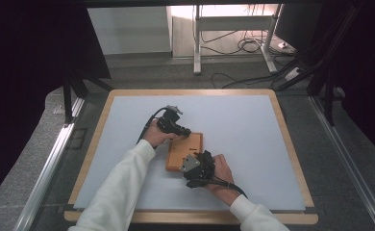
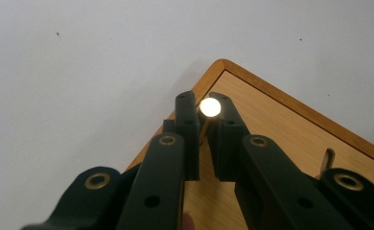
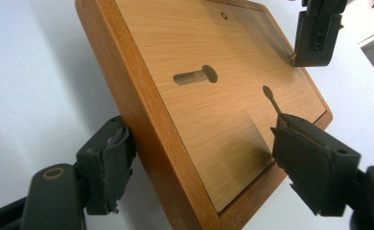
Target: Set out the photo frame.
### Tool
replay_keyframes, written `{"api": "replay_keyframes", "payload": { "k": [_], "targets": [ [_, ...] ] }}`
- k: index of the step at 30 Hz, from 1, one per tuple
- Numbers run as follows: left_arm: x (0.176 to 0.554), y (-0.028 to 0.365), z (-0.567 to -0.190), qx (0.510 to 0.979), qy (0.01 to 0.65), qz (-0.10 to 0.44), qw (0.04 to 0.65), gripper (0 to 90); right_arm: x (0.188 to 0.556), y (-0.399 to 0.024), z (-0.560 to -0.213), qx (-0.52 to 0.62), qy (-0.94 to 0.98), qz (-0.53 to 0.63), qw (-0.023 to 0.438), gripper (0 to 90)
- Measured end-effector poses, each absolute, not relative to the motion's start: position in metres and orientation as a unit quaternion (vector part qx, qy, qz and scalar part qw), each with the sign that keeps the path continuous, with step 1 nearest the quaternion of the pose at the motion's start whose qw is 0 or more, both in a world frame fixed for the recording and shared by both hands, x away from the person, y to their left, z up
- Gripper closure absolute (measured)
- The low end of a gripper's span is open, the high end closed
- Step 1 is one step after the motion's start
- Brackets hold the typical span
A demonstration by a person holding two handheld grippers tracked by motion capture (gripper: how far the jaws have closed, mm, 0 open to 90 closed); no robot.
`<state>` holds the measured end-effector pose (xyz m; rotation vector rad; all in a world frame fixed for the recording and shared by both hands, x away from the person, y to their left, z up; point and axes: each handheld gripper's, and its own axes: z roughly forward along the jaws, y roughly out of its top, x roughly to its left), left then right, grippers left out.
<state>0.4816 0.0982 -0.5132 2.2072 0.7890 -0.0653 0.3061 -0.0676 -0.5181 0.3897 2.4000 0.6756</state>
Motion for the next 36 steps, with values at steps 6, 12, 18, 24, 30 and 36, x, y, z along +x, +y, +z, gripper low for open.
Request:
{"api": "replay_keyframes", "payload": {
  "k": [6, 12, 18, 24, 30, 36],
  "targets": [
    [0.482, 0.098, -0.513, 0.868, 0.311, -0.026, 0.387, 83.7, 0.304, -0.066, -0.518, 0.144, 0.904, 0.252, 0.315, 24.9],
    [0.482, 0.098, -0.513, 0.867, 0.312, -0.026, 0.388, 83.8, 0.302, -0.065, -0.519, 0.135, 0.905, 0.242, 0.324, 29.4],
    [0.482, 0.098, -0.513, 0.866, 0.313, -0.025, 0.388, 83.8, 0.3, -0.066, -0.517, 0.121, 0.905, 0.236, 0.332, 33.3],
    [0.481, 0.098, -0.513, 0.865, 0.316, -0.019, 0.388, 84.0, 0.298, -0.067, -0.513, 0.116, 0.904, 0.237, 0.336, 37.1],
    [0.482, 0.098, -0.513, 0.864, 0.318, -0.02, 0.389, 84.1, 0.297, -0.068, -0.507, 0.113, 0.902, 0.238, 0.341, 40.3],
    [0.482, 0.099, -0.514, 0.86, 0.323, -0.022, 0.393, 84.3, 0.296, -0.069, -0.503, 0.108, 0.901, 0.237, 0.348, 43.3]
  ]
}}
